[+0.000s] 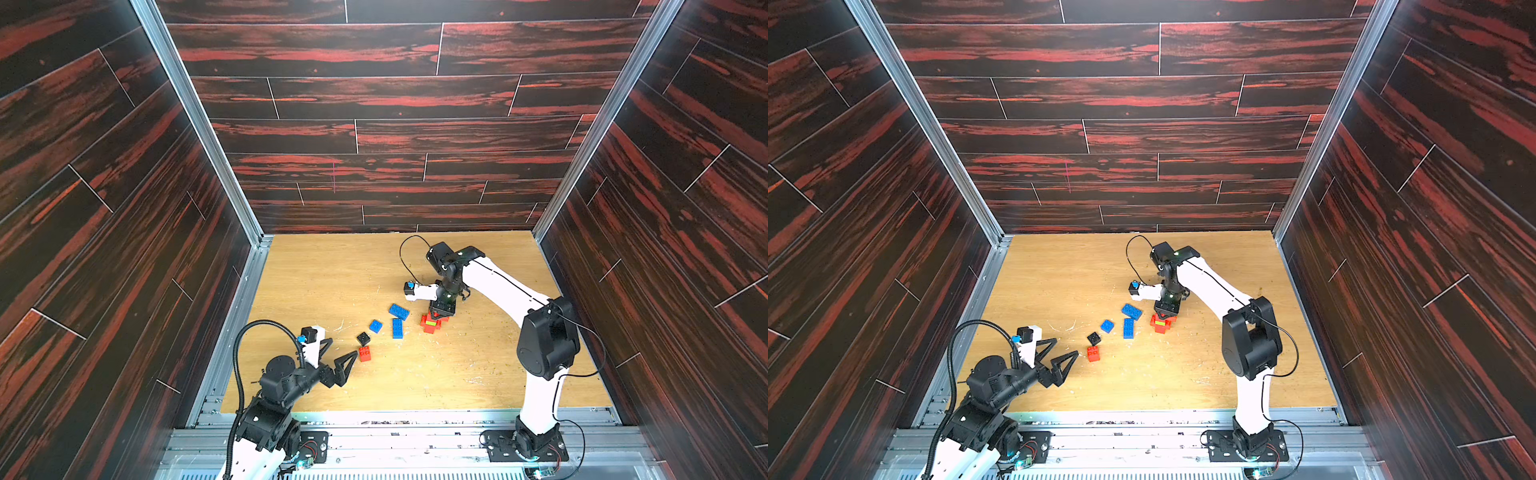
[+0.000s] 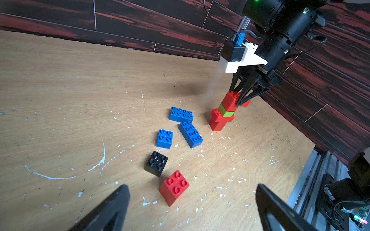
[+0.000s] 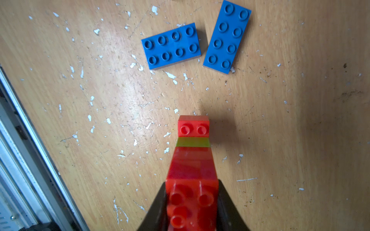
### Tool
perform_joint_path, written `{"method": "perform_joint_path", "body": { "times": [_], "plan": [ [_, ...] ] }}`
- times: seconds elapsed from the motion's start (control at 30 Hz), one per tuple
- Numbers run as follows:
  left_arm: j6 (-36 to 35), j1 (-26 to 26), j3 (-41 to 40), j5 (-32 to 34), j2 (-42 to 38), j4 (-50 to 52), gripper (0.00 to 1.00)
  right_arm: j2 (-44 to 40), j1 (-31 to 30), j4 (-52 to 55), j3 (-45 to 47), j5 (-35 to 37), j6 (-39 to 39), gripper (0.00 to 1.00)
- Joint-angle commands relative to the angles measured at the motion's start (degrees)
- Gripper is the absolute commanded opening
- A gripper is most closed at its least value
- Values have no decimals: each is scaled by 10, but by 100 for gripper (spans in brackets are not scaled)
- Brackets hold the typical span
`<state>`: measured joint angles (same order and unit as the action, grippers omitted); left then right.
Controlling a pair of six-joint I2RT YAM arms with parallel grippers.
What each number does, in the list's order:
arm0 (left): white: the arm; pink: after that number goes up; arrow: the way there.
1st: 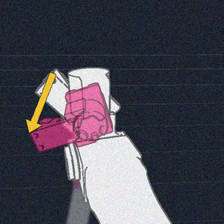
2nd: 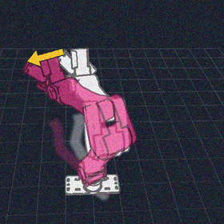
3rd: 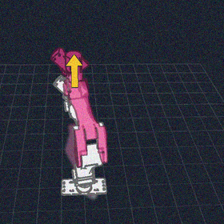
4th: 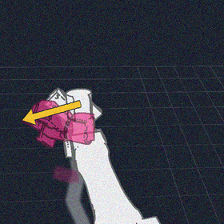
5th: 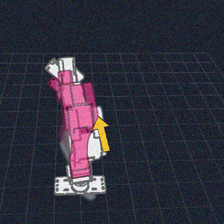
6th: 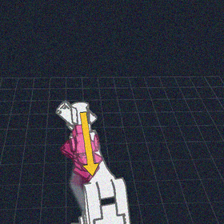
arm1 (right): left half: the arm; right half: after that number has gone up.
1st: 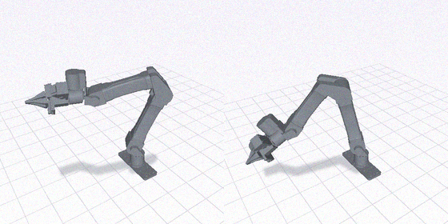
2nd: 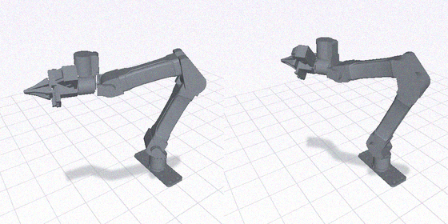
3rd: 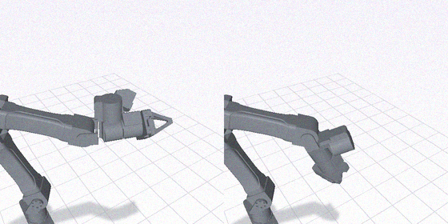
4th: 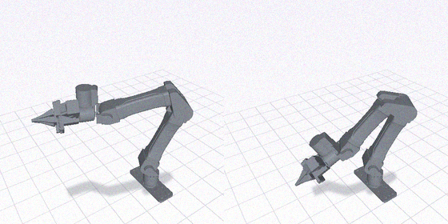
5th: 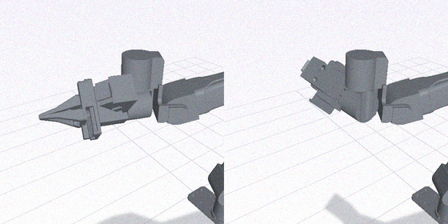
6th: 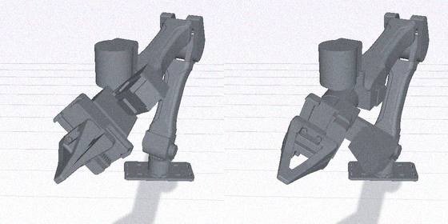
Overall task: Assemble the letter f with lego
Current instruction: Assemble the lego brick with the lego brick.
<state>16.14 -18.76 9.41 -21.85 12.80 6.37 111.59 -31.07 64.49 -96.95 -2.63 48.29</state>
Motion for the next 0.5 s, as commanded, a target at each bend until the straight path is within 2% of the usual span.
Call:
{"method": "perform_joint_path", "body": {
  "times": [0.0,0.47],
  "plan": [
    [0,-1,-3,1,3,-10,100,6,-2,16,3,-33,-2,27],
    [0,-1,-3,1,3,-10,100,21,-1,21,-15,-32,-19,34]
  ]
}}
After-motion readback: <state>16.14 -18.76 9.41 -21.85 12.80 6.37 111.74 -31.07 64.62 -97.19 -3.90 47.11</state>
